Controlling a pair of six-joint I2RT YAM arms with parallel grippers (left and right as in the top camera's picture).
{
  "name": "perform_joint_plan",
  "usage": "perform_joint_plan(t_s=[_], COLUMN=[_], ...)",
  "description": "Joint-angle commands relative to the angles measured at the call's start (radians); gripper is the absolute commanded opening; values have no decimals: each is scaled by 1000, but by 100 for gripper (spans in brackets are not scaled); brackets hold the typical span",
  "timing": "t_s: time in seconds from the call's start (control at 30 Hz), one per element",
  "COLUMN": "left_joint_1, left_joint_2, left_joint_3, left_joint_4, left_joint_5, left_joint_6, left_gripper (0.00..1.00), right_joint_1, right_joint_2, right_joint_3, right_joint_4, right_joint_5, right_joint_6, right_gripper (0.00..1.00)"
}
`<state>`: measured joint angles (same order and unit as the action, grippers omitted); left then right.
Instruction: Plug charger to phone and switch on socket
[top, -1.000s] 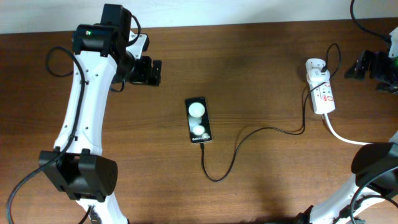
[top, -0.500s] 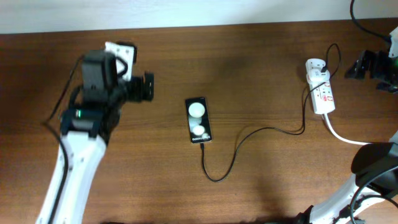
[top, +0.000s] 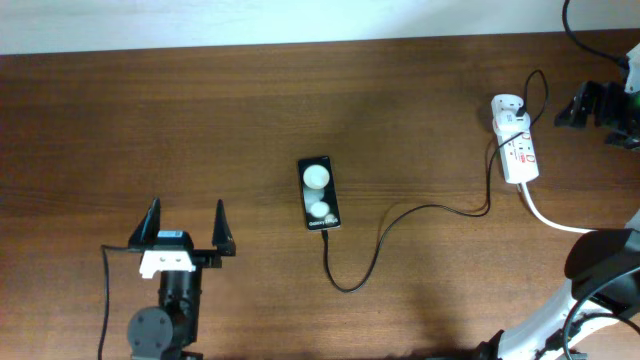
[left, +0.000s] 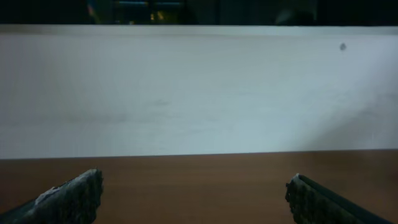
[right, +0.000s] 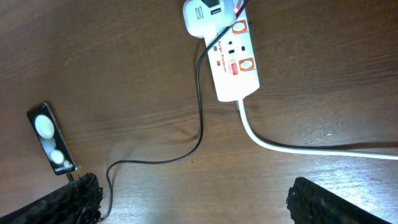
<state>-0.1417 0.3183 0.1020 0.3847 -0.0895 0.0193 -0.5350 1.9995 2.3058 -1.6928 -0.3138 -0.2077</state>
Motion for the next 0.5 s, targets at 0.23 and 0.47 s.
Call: perform_joint_plan(t_s=[0.23, 0.47], left_joint_1=[79, 79], left_joint_2=[-304, -314], left_joint_3=[-93, -93], left_joint_4=[-396, -459], left_joint_5=[-92, -66], left_joint_6=[-191, -143], left_gripper=[99, 99], right_joint_1=[6, 6], right_joint_2=[-22, -22], right_joint_3=[8, 8], right_joint_4=[-6, -5], right_joint_5=[1, 1], right_joint_6=[7, 7], right_gripper=[99, 99])
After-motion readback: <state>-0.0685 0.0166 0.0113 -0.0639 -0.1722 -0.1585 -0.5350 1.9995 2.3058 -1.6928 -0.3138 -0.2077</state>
